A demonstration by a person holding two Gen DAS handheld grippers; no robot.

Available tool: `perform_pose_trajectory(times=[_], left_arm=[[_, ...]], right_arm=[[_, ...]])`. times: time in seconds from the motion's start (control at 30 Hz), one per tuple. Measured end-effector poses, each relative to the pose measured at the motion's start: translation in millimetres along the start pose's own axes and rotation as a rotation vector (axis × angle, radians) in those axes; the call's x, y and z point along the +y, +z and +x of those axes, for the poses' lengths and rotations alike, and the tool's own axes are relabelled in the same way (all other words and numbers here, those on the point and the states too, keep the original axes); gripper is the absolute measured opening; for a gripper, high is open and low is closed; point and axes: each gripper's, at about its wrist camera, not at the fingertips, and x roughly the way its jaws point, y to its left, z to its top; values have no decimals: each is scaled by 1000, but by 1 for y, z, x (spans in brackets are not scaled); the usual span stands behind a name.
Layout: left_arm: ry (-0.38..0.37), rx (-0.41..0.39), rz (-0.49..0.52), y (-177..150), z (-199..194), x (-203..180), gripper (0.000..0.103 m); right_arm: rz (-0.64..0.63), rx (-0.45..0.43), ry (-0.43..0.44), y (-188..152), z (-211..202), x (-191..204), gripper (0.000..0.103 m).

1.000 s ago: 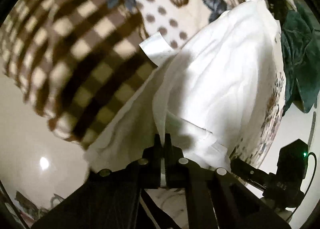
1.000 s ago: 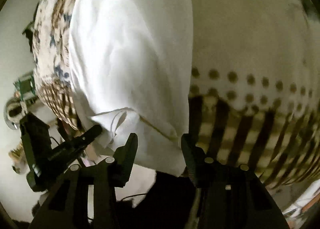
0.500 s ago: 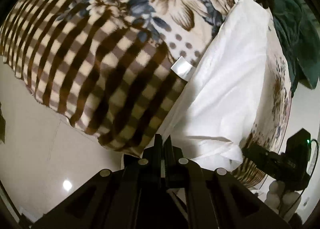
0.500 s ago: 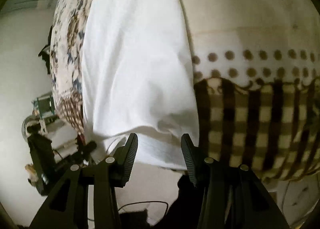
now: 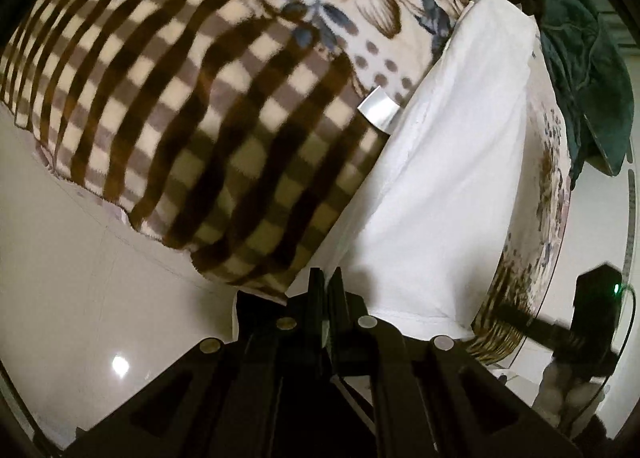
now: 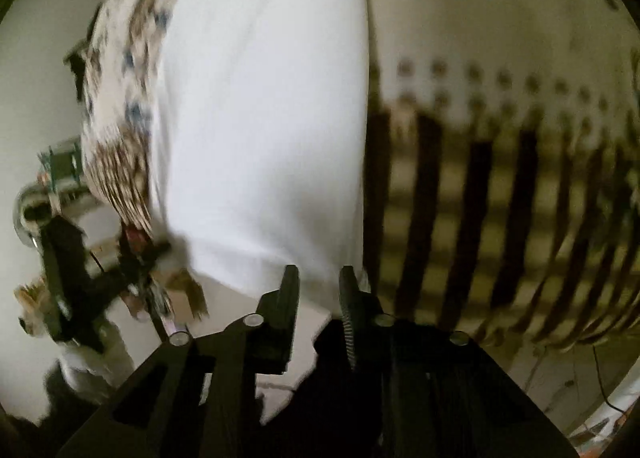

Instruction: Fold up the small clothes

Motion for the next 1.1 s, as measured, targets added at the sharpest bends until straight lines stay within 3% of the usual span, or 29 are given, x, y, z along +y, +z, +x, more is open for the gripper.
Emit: perform_pose_trajectory(times=[0.03, 0.1, 0.17, 0.23, 0.37, 0.43, 0.53, 0.6, 0.7, 0.77, 0.8, 0.83, 0.9, 0.97, 1.1], left_arm=[[2, 0, 4, 1, 0, 0, 1], [7, 1, 12, 0, 1, -3, 1], [10, 2, 14, -1, 2, -5, 1], [9, 3, 17, -1, 1, -6, 1], [16, 9, 43, 3, 1, -7, 1], [18, 21, 50, 5, 1, -2, 1], [11, 37, 57, 8, 2, 4, 1], [10, 48, 65, 9, 3, 7, 3], [3, 70, 73, 10, 3, 12, 5], [-14, 78, 66, 9, -1, 17, 7], [-15, 78, 62, 9, -4, 20, 7], [-9, 78, 62, 9, -6, 22, 11], [2, 69, 55, 6, -12, 29, 19], [-9, 54, 30, 4, -15, 36, 45], [-23, 51, -6, 5, -20, 38, 49]], right_arm=[[25, -18, 5, 5, -3, -2, 38], [85, -34, 33, 19, 5, -12, 38], [122, 18, 68, 27, 28, -21, 38], [155, 91, 126, 17, 52, -26, 35], [95, 140, 123, -30, 66, -26, 20], [116, 134, 144, -42, 64, -34, 15], [135, 148, 159, -49, 58, -41, 14], [78, 191, 118, -48, 60, -33, 14], [-28, 325, -29, -55, 75, -25, 14], [-38, 325, -10, -58, 72, -22, 16], [-29, 290, 23, -57, 63, -21, 22], [-18, 248, 46, -55, 54, -21, 37], [23, 131, 99, -43, 34, -23, 51], [66, 81, 109, -28, 33, -28, 52], [98, 132, 110, -22, 64, -28, 50]])
